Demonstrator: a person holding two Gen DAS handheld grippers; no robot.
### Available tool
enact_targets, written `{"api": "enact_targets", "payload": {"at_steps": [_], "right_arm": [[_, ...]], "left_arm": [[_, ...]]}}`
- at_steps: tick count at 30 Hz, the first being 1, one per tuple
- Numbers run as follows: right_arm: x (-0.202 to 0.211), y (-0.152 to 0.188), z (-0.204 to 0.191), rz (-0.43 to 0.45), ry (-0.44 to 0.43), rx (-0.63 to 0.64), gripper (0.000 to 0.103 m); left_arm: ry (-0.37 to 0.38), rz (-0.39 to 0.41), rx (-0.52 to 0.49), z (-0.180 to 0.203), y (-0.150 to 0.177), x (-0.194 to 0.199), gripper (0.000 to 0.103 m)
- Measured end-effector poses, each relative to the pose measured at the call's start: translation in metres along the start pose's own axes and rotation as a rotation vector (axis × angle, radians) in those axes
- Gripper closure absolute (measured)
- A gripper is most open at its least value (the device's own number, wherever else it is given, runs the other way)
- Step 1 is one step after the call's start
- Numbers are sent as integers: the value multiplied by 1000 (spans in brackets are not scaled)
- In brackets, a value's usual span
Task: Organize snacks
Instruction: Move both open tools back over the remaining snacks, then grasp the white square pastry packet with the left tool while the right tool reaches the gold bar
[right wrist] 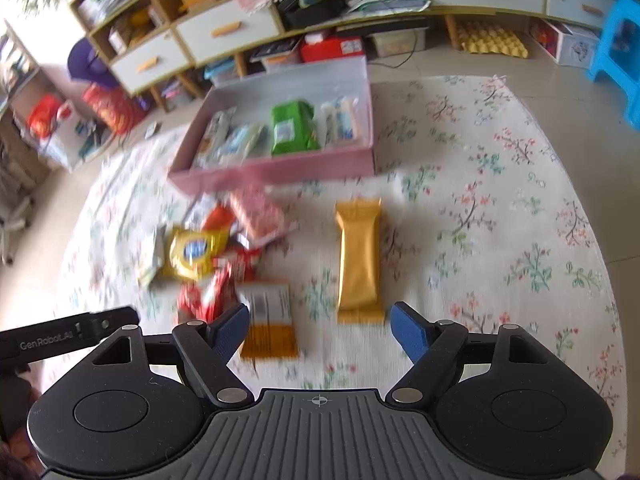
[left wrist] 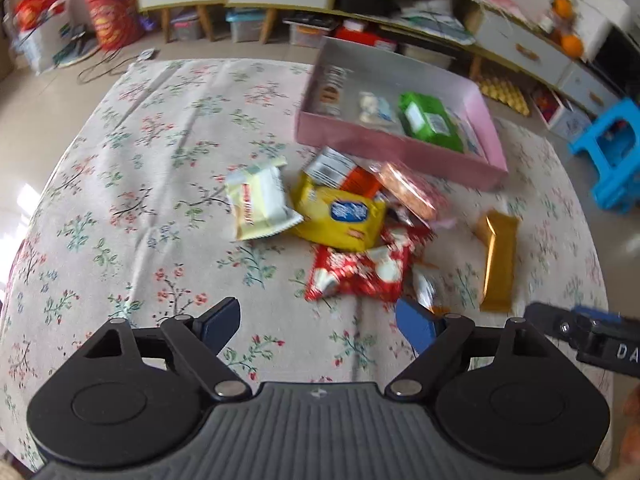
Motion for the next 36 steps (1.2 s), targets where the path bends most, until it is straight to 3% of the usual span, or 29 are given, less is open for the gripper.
{"api": "enact_targets", "payload": {"at_steps": [8, 36], "right_arm": [[0, 5, 15, -1, 46, -15, 24], [-4, 4, 8, -11, 49, 13, 24]], "left_arm": [[-36, 33, -51, 2, 3, 1, 18], [-64, 83, -155, 14, 6, 7, 18]]}}
Point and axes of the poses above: each gripper's, at about its wrist camera, not at the fingertips, and x roughly against the way its jaws point, z to its right, y to its underside, the point moved 10 cm from there along -x, roughly the way its jaws point, and after that the axes turned 8 degrees about x, right-handed, at the moved point
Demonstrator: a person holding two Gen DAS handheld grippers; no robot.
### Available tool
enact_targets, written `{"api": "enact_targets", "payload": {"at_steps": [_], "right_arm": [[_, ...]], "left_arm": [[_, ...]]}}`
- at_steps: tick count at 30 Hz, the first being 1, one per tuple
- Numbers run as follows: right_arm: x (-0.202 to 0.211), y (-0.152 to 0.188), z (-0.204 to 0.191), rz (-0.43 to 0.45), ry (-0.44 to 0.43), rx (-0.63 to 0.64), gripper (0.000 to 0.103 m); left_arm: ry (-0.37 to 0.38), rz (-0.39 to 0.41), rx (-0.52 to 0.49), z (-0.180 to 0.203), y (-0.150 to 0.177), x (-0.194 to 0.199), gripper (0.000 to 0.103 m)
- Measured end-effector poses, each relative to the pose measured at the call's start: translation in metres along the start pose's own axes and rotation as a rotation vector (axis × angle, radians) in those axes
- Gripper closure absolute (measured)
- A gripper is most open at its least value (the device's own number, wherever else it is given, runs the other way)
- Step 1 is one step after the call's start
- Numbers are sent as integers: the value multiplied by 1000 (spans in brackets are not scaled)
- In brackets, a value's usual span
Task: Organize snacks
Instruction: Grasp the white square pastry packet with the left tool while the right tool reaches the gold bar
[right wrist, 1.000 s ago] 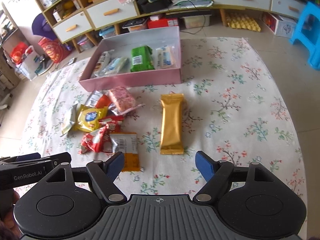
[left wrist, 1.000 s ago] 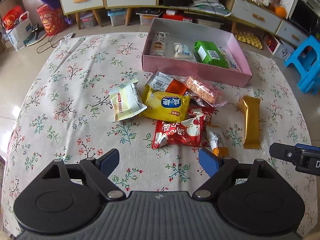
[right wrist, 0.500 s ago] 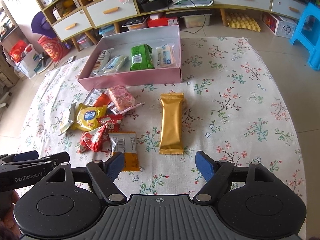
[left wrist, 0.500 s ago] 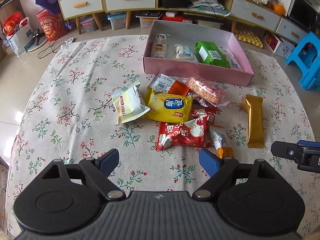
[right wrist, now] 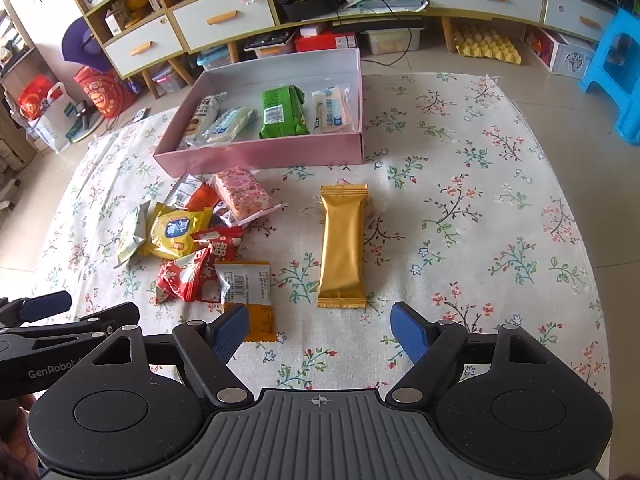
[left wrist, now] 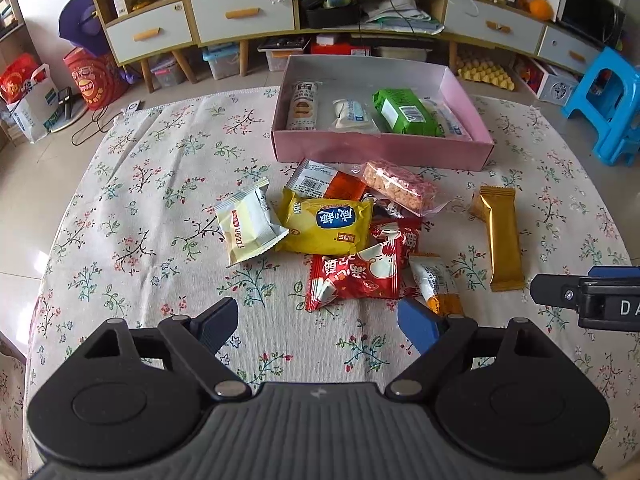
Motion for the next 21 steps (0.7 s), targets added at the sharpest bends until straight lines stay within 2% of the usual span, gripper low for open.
{"api": "enact_targets", "payload": {"at_steps": [6, 8, 13, 17, 21], "right_arm": [[-4, -3, 0, -2, 11, 7, 24], [-8, -6, 2, -6, 27, 11, 24], [-23, -16, 12, -9, 74, 25, 24], [-39, -19, 23, -20, 101, 17, 24], [-49, -24, 31, -14, 120, -9, 24]], "left_arm": [[3, -3, -12, 2, 0, -2, 18], [29, -29, 1, -1, -2, -6, 18], [30, -52, 177, -42, -19, -16, 18], [8, -61, 264, -67, -26, -26, 18], [34, -91, 334, -74, -30, -38, 18]]}}
Point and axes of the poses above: each gripper's, at about its wrist camera, not at the fingertips, and x roughly against the way its jaws point, z to its right, y to its underside, the point moved 10 cm from there along -x, roughly the way its jaws point, and after that the axes turned 8 degrees about x, right-handed, at the moved point
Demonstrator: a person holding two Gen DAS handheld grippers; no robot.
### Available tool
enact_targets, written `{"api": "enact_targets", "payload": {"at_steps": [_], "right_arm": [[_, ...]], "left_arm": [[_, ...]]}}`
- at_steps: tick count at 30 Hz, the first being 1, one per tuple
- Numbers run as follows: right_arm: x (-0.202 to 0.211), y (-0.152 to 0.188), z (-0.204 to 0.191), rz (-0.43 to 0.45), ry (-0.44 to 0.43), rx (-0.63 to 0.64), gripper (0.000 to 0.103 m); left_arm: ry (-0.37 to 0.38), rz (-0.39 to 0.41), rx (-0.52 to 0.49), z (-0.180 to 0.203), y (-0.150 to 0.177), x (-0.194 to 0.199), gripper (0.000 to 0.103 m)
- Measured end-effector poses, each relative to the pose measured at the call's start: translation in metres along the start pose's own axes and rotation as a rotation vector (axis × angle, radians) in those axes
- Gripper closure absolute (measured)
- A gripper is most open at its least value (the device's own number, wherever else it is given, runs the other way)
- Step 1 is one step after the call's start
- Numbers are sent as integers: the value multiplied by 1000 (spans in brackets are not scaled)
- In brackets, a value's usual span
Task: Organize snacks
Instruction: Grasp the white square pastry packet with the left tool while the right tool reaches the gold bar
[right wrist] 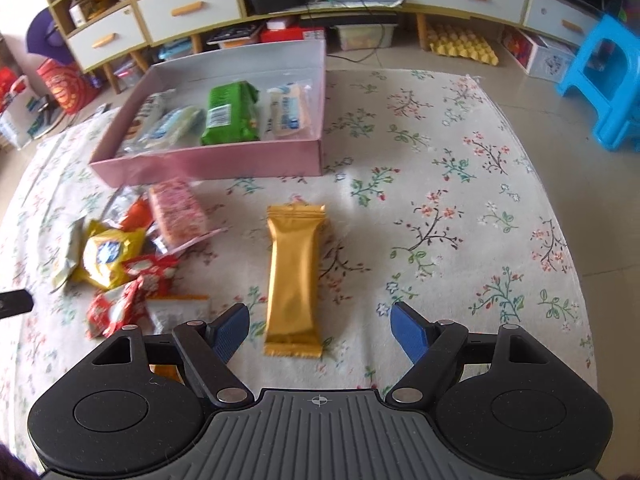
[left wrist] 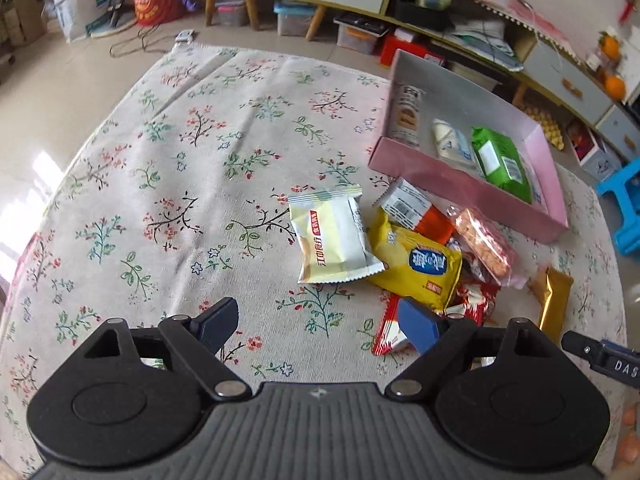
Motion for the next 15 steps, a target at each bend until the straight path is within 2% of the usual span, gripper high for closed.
{"api": "enact_targets", "payload": {"at_steps": [3, 8, 15], "right_arm": [[-1, -7, -3, 27, -6, -1, 24], [-8, -10, -4, 24, 0, -3, 24], [-16, -14, -3, 32, -9, -15, 24]], "left_arm": [[25, 8, 55, -2, -10, -4, 18], [39, 43, 96, -7, -30, -15, 18], [106, -35, 134, 2, -26, -40, 19]]}}
Point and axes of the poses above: each gripper's, at about its wrist camera, not at the fingertips, and x roughly against the way its jaws point, z to its right, y to its underside, the point moved 10 cm from there along -x, roughly the way its jaws point, and after that the axes turned 8 degrees about x, right-handed, at the moved point
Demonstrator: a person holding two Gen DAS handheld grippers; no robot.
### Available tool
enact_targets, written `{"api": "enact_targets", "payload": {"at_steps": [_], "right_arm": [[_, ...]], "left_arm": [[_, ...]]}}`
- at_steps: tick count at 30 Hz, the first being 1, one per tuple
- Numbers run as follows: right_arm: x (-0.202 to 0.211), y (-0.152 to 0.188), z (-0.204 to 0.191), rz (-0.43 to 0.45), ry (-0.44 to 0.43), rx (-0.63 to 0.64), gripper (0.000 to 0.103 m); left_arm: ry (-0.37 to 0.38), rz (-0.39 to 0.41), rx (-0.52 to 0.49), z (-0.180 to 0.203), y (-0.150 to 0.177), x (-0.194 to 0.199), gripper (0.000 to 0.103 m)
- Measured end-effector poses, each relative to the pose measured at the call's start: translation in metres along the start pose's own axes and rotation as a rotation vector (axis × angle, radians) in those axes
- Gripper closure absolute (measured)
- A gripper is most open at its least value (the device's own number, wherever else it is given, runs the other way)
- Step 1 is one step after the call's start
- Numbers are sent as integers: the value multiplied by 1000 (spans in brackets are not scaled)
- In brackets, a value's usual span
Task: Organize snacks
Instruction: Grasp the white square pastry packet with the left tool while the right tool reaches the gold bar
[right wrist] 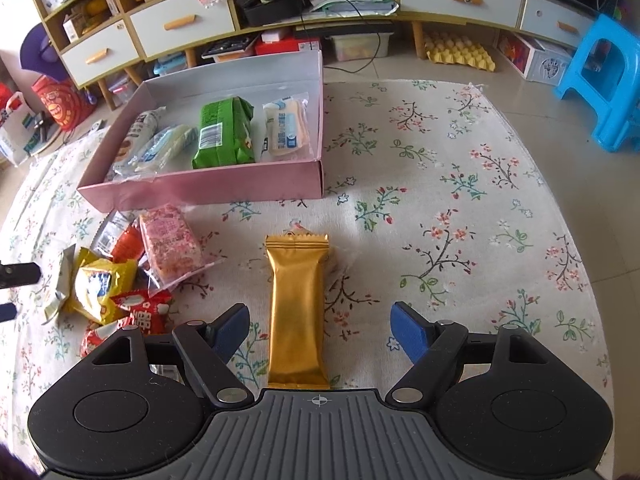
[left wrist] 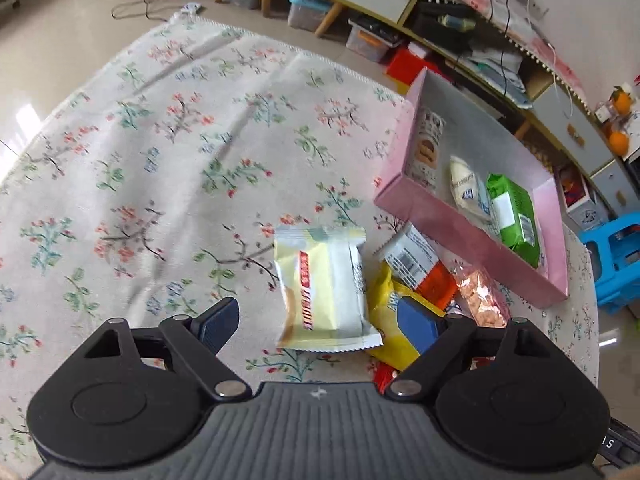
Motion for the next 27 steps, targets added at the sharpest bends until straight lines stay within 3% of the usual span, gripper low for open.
{"api": "enact_targets", "payload": {"at_steps": [15, 18, 25, 27], "right_arm": [[-7, 0, 0, -6, 2, 4, 26], [-10, 2, 0, -15, 3, 8, 27], [-13, 1, 2, -11, 15, 18, 27], [-13, 1, 2, -11, 13, 17, 30]], "left_arm": [[10, -31, -2, 0, 4, -12, 23], [0, -35, -19, 1, 5, -15, 29], [10, -33, -27, 1, 4, -13, 52], [7, -28, -29, 2, 3, -13, 54]]}}
Point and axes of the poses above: each gripper's, at about its wrist camera, not at the fingertips, and x roughly against the way its jaws point, z to its right, y to its underside, the point moved 10 cm from there along -x, roughly the way its jaws point, and after that the axes turned 8 degrees about x, right-handed, at the moved point
